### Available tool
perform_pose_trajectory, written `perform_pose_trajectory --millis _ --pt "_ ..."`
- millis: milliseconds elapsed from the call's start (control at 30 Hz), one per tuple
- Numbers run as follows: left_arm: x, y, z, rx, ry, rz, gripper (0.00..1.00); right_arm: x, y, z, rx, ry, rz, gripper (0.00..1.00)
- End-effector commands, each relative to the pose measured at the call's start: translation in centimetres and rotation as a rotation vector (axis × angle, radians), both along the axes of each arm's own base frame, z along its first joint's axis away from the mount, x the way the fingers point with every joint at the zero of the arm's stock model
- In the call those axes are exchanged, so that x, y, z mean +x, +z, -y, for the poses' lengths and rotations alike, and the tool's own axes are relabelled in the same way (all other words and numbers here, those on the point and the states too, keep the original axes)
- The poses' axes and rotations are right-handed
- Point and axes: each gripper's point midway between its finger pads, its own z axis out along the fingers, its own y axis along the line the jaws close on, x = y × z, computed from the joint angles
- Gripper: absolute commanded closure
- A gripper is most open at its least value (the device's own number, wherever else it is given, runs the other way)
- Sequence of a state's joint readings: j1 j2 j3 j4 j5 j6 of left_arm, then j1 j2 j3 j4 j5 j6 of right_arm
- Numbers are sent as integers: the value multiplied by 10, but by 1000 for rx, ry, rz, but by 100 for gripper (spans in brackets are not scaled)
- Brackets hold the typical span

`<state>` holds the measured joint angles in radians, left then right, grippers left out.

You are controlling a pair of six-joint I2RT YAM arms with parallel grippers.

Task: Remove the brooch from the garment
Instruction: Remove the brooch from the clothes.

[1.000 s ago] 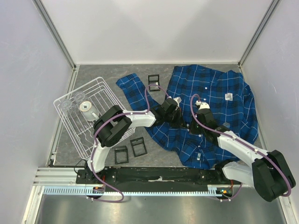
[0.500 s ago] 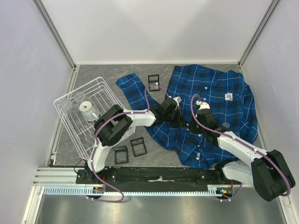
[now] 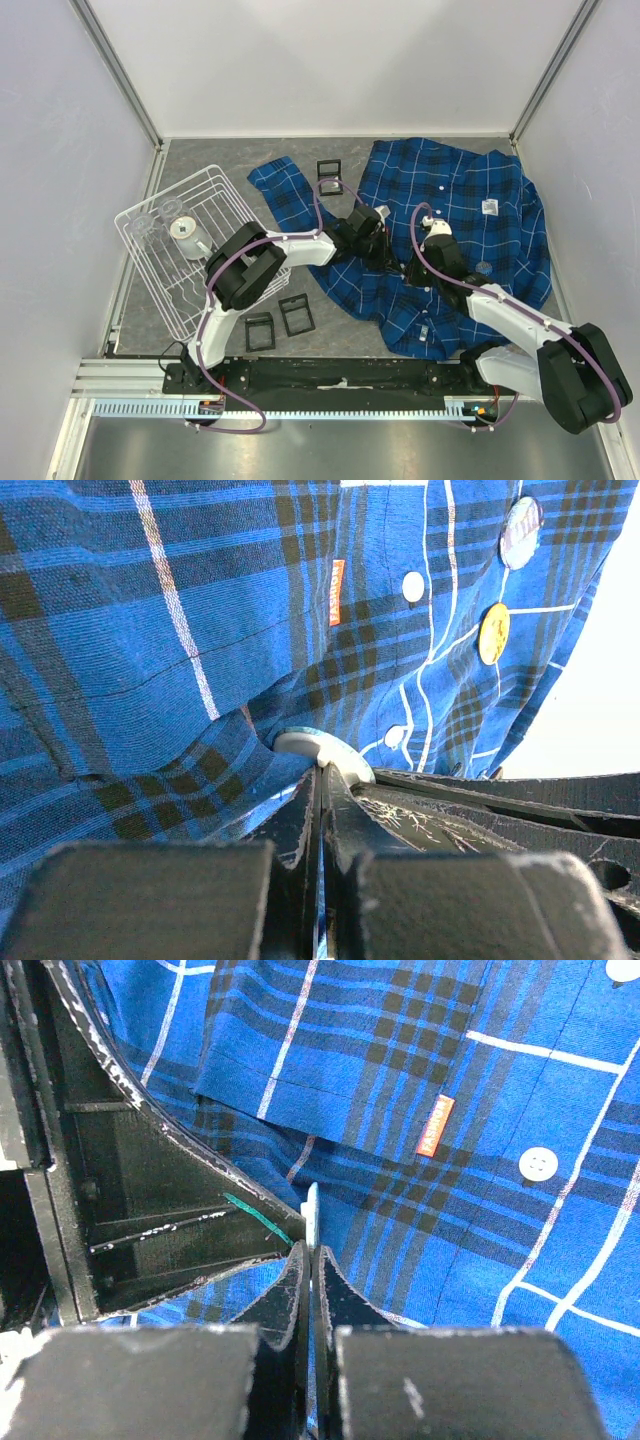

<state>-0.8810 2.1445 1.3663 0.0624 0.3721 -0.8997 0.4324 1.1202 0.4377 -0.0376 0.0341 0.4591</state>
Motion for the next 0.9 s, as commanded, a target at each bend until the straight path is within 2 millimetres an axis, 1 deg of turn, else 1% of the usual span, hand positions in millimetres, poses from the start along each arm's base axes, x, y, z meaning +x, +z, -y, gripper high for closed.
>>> perform_pose_trajectory --millis 0,67,100,133,167,200,233,300,333,367,433,467,500,533,567,600,633,700,767,800,867 --pt "-5 -4 9 -3 -34 30 98 -4 8 -12 45 35 -1 100" --pt "-6 7 5 -27 -33 67 98 -5 4 -4 6 6 -12 100" --pt "-3 15 6 -50 -25 98 85 -4 3 1 -13 -16 -9 100" --pt "-5 21 1 -57 -21 114 77 -4 3 2 -16 -18 -10 100" --pt "-2 24 0 -64 -8 133 71 -4 3 3 -17 -19 -9 100" --pt "0 30 0 -80 -3 149 61 -4 3 3 -16 -21 -13 100" --pt "-1 30 -3 -84 2 150 58 -4 3 2 -15 -20 -12 100" --pt "2 35 -4 -100 6 154 57 -4 3 2 -18 -16 -12 100" --pt "3 36 -3 -106 9 151 57 -5 2 2 -19 -14 -15 100" --pt "3 34 -4 -105 10 144 65 -4 3 2 -15 -14 -13 100" --pt "4 32 -4 -109 24 125 74 -4 3 2 -17 -10 -13 100" --pt "4 31 -3 -112 25 117 83 -4 3 1 -15 -9 -12 100" --pt "4 27 -3 -107 28 109 85 -4 3 1 -16 -5 -10 100" --pt "5 27 -2 -104 32 99 86 -5 3 0 -13 2 -12 100" --pt "6 28 -1 -103 33 97 90 -4 3 -1 -10 7 -8 100" --pt "6 24 0 -95 33 91 91 -4 4 -2 -7 13 -6 100" --pt "8 27 2 -98 33 93 92 -4 3 -2 -9 14 -9 100" --pt "10 25 2 -78 36 85 95 -5 3 -3 -9 17 -9 100" --pt "10 19 1 -54 38 72 98 -4 4 -3 -10 23 -3 100" --pt "11 22 3 -56 41 72 98 -3 4 -3 -10 20 -3 100" --pt "11 18 2 -39 43 61 98 -3 3 -3 -15 25 -5 100"
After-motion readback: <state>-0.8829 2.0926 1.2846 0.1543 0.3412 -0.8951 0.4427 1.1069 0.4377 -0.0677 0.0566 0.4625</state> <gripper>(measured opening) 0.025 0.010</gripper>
